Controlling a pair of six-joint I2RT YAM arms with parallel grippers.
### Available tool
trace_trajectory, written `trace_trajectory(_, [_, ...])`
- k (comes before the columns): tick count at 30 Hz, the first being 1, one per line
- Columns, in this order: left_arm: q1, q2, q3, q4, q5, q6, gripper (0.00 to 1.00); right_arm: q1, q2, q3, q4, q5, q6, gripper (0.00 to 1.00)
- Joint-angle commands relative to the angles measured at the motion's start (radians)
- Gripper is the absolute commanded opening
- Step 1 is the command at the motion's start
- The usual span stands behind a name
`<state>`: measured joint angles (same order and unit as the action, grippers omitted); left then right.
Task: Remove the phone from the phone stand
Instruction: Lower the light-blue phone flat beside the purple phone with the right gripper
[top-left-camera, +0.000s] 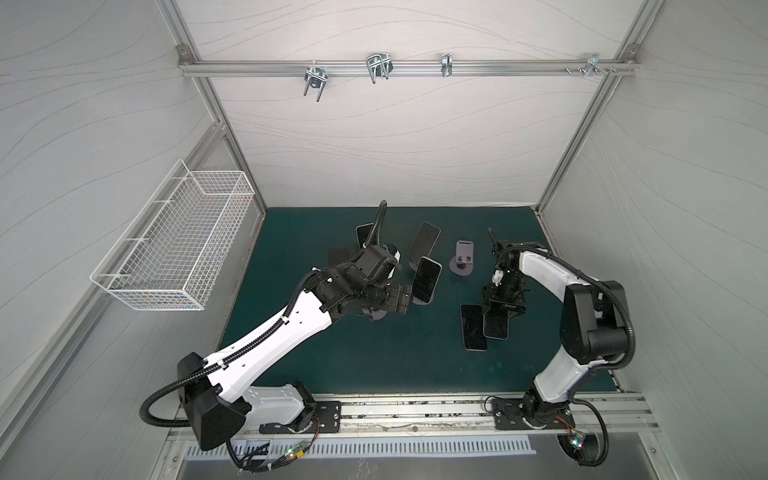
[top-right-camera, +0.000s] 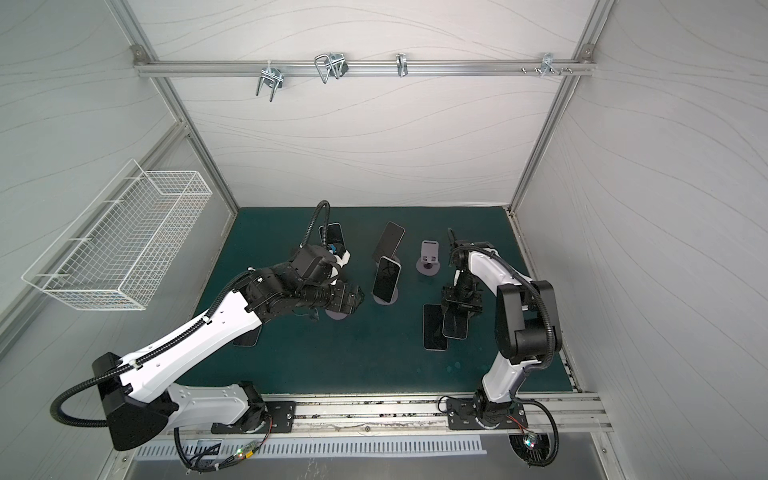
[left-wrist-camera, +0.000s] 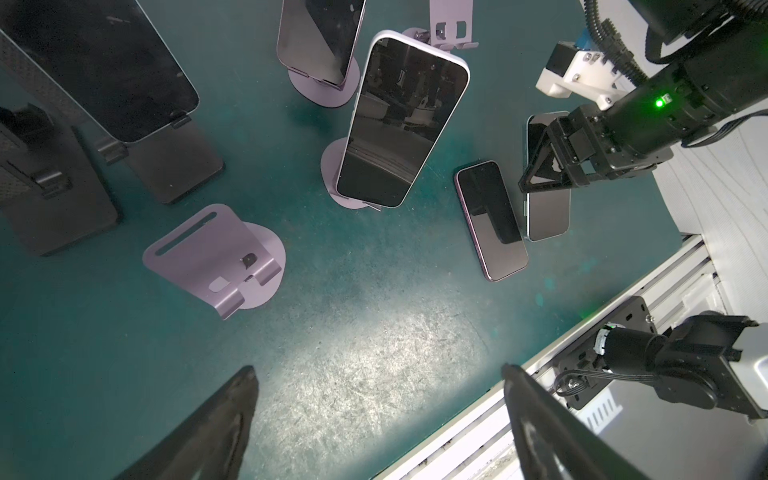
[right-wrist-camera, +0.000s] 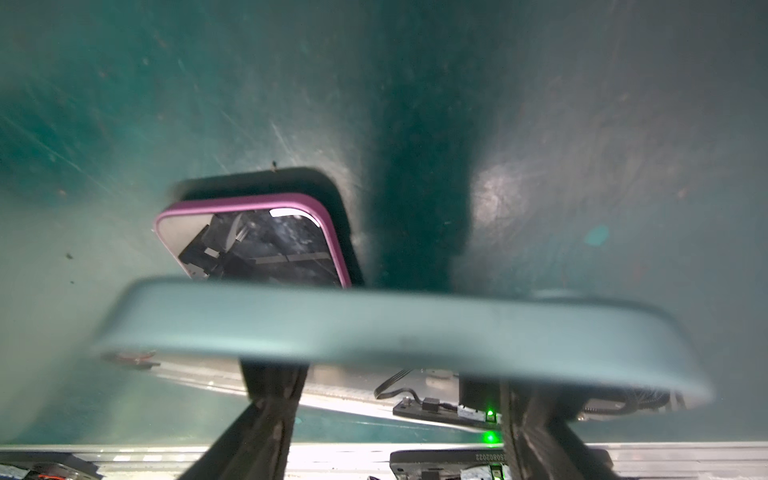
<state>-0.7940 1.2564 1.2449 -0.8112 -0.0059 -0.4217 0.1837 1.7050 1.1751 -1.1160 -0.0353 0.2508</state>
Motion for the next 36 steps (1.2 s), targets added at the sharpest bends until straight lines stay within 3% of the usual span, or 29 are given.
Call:
trace_trajectory(1, [-0.001, 0.0, 0.041, 0.009, 0.007, 0.03, 0.94, -0.013, 0.021, 0.003, -0.069, 0.008, -0.049, 0.69])
trace_trajectory(19, [0.002, 0.006, 0.048, 0.004, 0.011, 0.046, 0.96, -0.087, 0.126, 0.033, -0.096, -0.003, -0.122, 0.69])
trace_trajectory(36, [0.002, 0.011, 0.064, -0.019, 0.011, 0.044, 0.96, -0.089, 0.193, 0.015, -0.08, -0.027, -0.12, 0.74])
